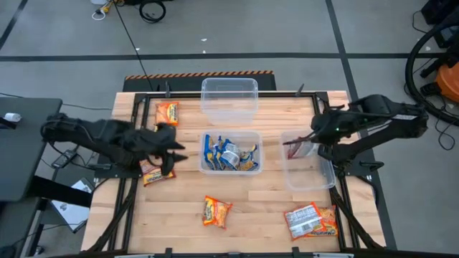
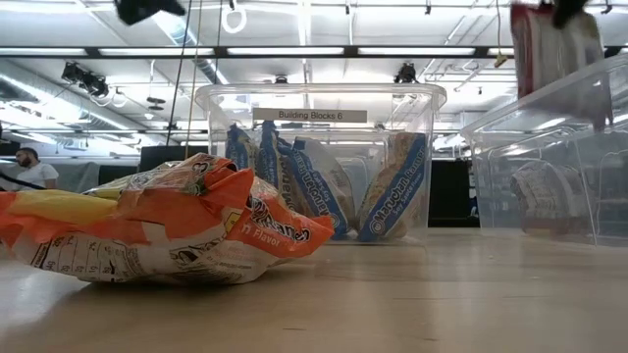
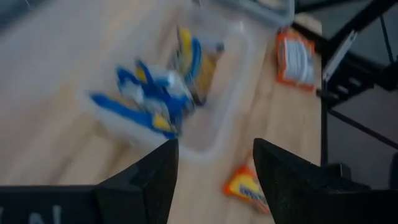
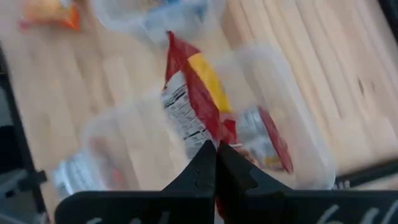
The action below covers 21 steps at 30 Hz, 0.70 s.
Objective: Sort Maruchan noodles
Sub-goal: Put the red noodle pack into the bottom right transparent bin
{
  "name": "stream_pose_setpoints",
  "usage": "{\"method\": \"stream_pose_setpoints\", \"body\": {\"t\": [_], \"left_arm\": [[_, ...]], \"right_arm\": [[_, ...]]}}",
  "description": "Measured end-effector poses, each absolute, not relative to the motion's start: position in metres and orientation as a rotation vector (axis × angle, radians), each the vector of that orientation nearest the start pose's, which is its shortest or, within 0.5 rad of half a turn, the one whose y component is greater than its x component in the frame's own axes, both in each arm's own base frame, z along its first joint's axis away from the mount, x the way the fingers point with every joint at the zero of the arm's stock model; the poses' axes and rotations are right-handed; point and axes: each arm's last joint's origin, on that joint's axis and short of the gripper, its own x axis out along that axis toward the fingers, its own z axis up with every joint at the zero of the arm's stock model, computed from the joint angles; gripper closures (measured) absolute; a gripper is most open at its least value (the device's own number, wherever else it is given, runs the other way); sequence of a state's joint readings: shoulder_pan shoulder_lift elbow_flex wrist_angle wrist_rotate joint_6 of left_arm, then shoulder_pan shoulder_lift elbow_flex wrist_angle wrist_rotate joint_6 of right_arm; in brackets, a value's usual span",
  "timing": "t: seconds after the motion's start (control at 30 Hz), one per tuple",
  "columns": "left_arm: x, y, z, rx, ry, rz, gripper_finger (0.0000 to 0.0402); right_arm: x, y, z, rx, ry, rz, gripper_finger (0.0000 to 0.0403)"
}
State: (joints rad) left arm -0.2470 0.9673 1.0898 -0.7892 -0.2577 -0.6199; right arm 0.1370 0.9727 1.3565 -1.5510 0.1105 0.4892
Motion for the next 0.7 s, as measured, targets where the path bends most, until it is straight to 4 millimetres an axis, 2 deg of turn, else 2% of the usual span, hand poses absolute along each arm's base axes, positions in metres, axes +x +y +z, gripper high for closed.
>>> {"method": "stream_pose_setpoints", "body": {"t": [0.2, 0.4, 0.57, 0.7], "left_arm": [[0.179, -0.06, 0.313, -0.528, 0.674, 0.17, 0.0189], [0.173, -0.07, 0.279, -0.64, 0.764, 0.223, 0.0189], [0.174, -0.072, 0.268, -0.638, 0.8, 0.248, 0.0189], [0.178, -0.071, 0.263, -0.637, 0.826, 0.267, 0.0189]], "right_arm": [[0.11, 0.012, 0.335, 0.28, 1.188, -0.283, 0.0396], [0.124, 0.013, 0.294, 0.26, 1.215, -0.313, 0.0396], [0.13, 0.009, 0.272, 0.208, 1.277, -0.394, 0.0394], [0.132, 0.006, 0.266, 0.173, 1.299, -0.431, 0.039]]}}
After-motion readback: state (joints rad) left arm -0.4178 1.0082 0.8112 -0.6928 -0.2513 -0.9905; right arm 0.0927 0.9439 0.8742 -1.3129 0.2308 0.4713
